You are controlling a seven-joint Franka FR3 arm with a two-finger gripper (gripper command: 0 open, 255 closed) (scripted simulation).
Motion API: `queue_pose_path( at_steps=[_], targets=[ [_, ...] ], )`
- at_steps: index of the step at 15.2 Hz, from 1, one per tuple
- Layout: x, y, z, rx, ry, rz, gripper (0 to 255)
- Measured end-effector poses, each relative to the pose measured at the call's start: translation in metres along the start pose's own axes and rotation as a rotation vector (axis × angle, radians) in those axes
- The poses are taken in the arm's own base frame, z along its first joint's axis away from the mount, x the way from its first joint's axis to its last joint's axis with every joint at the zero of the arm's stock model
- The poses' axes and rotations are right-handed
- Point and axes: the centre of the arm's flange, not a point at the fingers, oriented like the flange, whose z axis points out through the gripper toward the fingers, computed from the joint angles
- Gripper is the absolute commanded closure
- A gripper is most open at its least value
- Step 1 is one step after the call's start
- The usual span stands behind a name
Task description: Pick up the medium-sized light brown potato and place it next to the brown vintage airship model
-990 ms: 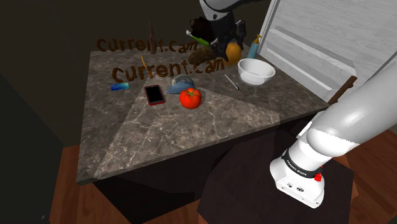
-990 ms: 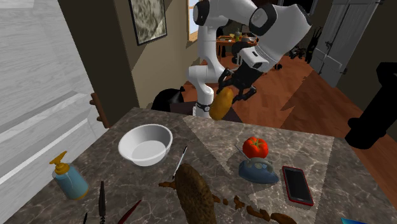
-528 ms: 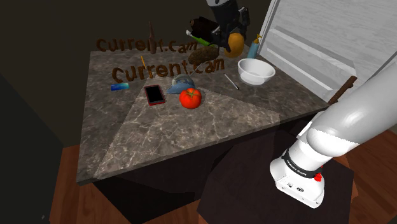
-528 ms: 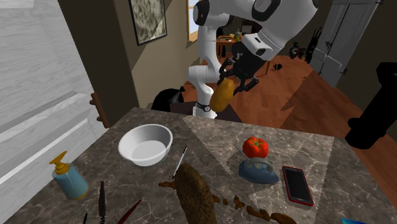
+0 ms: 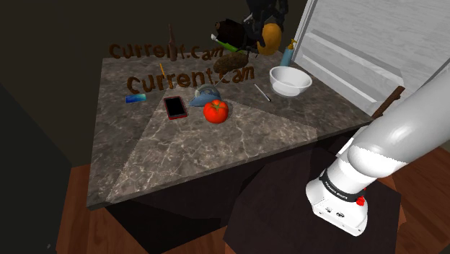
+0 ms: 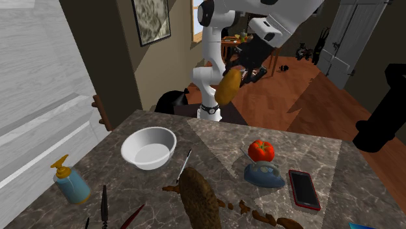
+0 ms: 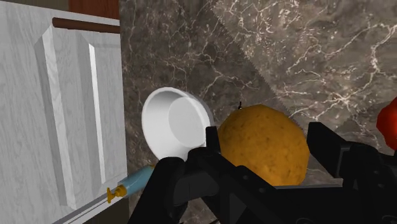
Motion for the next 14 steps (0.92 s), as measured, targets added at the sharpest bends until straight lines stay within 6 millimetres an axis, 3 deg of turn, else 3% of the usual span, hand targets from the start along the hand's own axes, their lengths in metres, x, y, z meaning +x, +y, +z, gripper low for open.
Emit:
queue_pose_path(
  at_steps=[4,14],
  targets=[
    [0.007,0.018,-0.003,0.0,0.0,0.001,255],
    [0.069,0.118,0.055,0.0,-0.002,0.001,255]
  ],
)
